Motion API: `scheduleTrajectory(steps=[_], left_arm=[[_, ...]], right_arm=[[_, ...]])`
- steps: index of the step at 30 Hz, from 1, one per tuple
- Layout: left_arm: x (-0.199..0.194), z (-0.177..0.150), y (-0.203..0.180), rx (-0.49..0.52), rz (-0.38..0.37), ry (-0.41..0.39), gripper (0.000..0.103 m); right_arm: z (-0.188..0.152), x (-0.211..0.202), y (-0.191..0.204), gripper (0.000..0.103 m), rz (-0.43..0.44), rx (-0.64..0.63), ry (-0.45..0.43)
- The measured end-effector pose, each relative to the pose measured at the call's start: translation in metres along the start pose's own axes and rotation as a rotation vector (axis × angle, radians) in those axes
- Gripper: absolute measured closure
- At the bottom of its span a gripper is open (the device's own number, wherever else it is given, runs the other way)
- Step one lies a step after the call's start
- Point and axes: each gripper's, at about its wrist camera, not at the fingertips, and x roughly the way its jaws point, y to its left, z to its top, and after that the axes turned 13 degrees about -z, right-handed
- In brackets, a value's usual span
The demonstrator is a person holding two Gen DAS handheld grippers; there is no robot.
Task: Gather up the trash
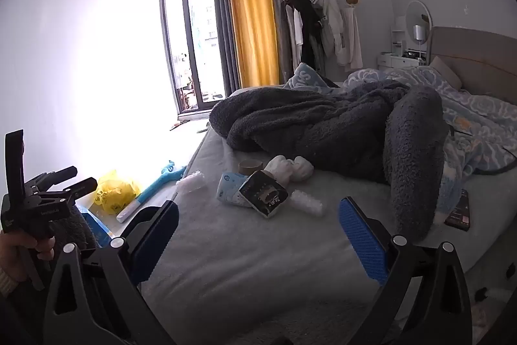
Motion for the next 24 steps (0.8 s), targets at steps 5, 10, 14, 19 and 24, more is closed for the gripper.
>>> scheduleTrajectory(steps=[5,10,14,19,24], left_arm=[[-0.0003,0.0003,-0.0004,0.011,0.0,-0.001,0.003],[0.0014,0.0007,-0.0036,0.012,0.002,0.0,0.003],[0.0008,0.001,-0.0029,0.012,0.0,0.0,0.003],[0.0012,0.0006,-0.0043,0.013,-0.002,-0.001,0.003],[0.0013,0.0005,-0.0045,0.01,-0.001,-0.001,0.003]], right_arm=[[0.0,0.0011,0.0007,0.003,-0.003,-0.005,0.006],[0.0011,0.0015,0.0006,0.003,-0.002,-0.004,0.01],[-0.0011,0.0035,0.0031,0.003,0.0,0.002,0.012],[-0.0017,0.0047,0.0001,0.003,0.001,0.004,0.015],[-0.0001,0.0051,-0.0014,0.003,0.002,0.0,0.018]])
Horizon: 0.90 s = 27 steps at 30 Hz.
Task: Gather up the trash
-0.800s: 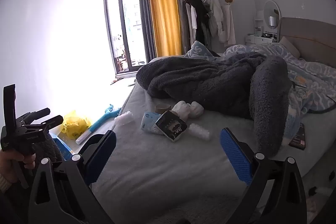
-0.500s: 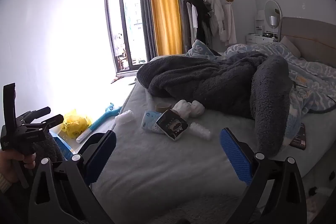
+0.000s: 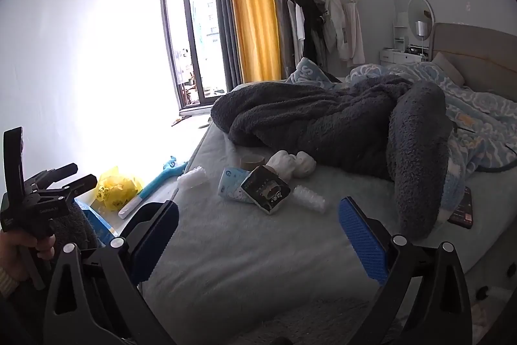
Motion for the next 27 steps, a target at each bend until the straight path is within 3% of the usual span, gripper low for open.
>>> scheduleTrajectory(steps=[27], left_arm=[[0.0,-0.0003,0.0008,-0.003,-0.001,0.002,0.003]], right_arm=[[0.0014,0.0044,0.0072,0.003,0.003,-0.018,0.03]])
